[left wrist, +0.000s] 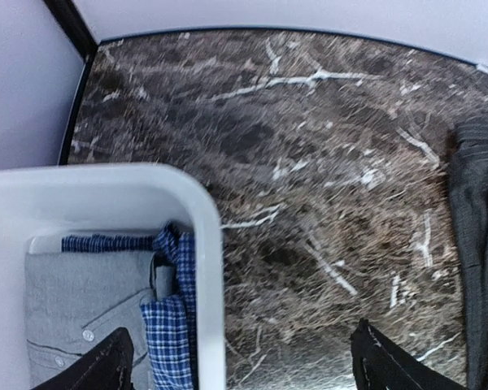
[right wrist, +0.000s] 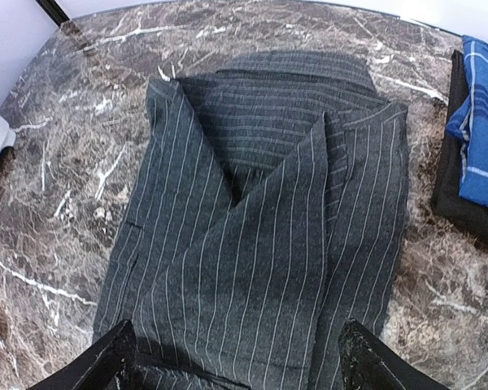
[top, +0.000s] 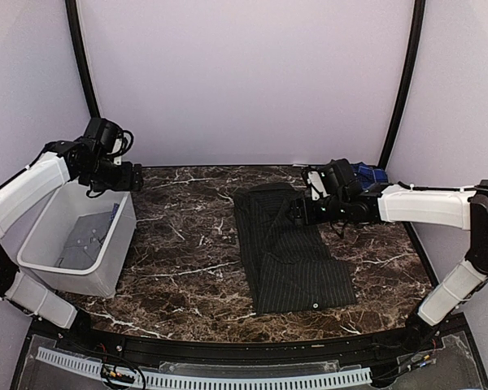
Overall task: Fold and stack the long sleeve shirts
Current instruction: Move the bin to the corner of the board, then move the crumpled shirt to the center of the board.
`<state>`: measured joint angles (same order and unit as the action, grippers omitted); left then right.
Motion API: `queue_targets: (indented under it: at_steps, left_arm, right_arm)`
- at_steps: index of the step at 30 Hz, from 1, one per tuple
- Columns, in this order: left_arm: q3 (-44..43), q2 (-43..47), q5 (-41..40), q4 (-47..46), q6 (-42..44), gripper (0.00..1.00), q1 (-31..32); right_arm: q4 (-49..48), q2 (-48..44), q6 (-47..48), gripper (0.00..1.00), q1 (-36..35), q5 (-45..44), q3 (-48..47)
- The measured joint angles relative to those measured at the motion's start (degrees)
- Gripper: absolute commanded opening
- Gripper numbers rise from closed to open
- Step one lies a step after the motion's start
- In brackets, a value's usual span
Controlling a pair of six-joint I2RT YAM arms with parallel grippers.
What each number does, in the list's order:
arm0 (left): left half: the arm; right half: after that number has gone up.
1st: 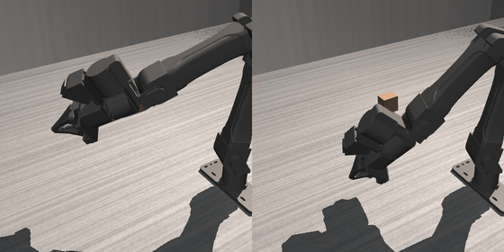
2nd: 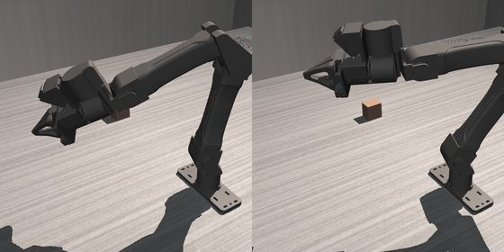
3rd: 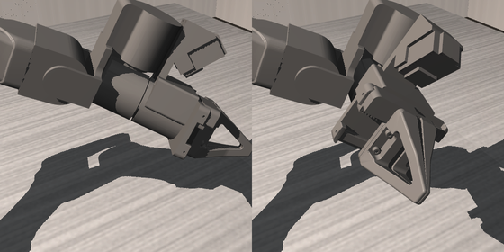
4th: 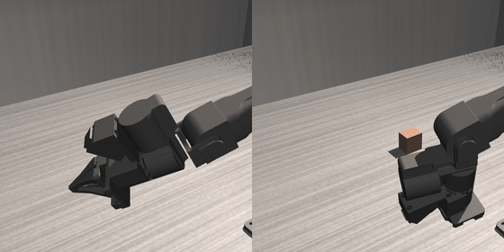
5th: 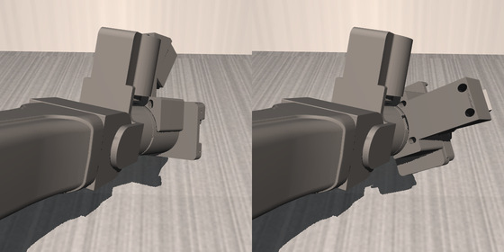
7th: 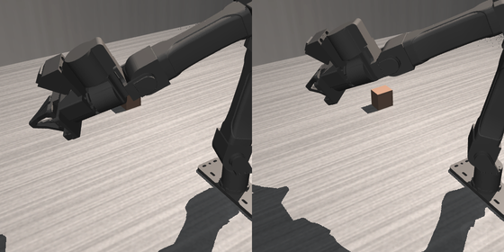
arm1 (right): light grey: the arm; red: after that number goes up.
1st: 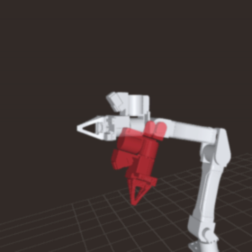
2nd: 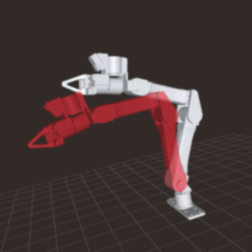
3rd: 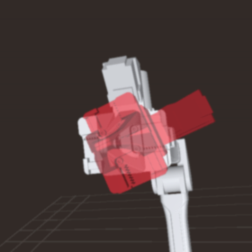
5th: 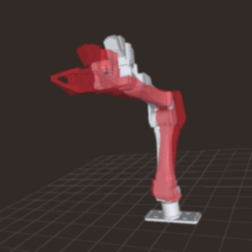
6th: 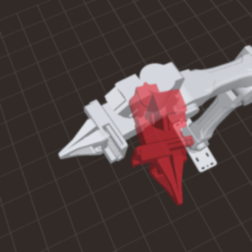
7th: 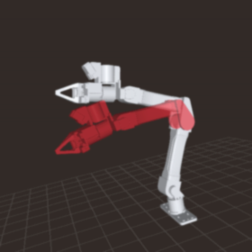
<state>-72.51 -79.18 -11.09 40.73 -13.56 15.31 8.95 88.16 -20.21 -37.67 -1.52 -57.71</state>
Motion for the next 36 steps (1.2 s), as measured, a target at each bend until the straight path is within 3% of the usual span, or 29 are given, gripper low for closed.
queue_targets:
  at_steps: [4,11,20,28,36]
  left_arm:
    - [-6.64,0.68,1.7,-0.46,-1.6,0.88,4.46]
    - [-8.22,-1.16,8.5,-5.55,-6.84,0.78,14.29]
    - [-7.06,-18.38,20.13,-17.49,-12.41,0.72,26.16]
    - [-9.01,-33.48,18.91,-20.57,-16.11,0.7,27.41]
    - [-10.25,-38.32,17.73,-22.01,-18.18,0.71,27.63]
  right_arm:
    - [2.6,0.0,0.07,0.81,-1.97,-1.53,-0.02]
    - [6.12,-5.77,-2.67,0.71,-3.74,-2.51,6.01]
    - [9.57,-10.05,-10.01,0.72,-5.46,-4.55,14.43]
    - [8.41,-8.24,-12.92,0.81,-4.04,-10.56,11.21]
    - [5.57,-2.1,-9.99,0.8,-0.39,-8.07,11.08]
